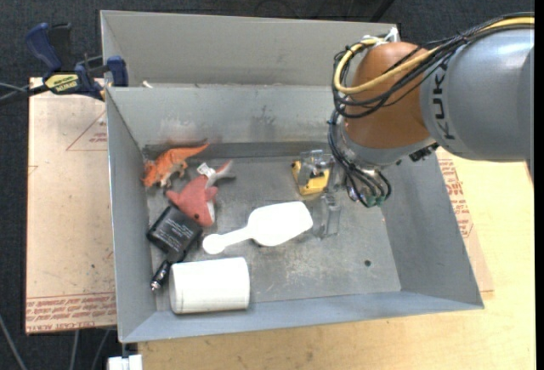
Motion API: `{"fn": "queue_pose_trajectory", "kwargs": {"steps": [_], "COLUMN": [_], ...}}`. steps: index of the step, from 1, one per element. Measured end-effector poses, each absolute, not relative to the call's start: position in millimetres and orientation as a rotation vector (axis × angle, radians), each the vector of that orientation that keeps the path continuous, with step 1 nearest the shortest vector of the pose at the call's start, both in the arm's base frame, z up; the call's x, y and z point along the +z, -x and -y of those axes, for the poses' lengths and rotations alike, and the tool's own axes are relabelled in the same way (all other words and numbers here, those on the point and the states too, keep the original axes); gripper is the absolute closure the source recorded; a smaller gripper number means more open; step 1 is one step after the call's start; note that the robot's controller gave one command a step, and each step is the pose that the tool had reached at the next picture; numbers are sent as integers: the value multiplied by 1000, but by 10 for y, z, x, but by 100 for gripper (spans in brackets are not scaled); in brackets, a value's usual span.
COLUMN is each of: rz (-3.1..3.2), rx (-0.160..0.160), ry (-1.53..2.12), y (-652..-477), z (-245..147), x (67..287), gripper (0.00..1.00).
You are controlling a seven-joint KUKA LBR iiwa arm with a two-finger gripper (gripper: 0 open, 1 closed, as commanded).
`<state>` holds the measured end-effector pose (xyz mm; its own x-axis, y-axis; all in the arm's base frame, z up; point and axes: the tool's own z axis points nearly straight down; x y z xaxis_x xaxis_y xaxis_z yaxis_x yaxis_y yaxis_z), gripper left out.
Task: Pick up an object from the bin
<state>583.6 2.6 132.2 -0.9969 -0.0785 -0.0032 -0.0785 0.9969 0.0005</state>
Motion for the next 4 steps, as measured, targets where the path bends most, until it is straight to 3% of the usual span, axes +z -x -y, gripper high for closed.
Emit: {"fn": "queue_pose_trajectory", "kwargs": {"steps": [1,2,3,4], "rz": [-3114,-3130,-3109,-3128], "rx": [3,3,4,6], "ry": [442,187,445,185], "y": [-5654,-5655,-5606,-5570], "z": [-451,-635,-646,-579], "x": [1313,1267,853,708], "gripper": [0,0,0,100]}}
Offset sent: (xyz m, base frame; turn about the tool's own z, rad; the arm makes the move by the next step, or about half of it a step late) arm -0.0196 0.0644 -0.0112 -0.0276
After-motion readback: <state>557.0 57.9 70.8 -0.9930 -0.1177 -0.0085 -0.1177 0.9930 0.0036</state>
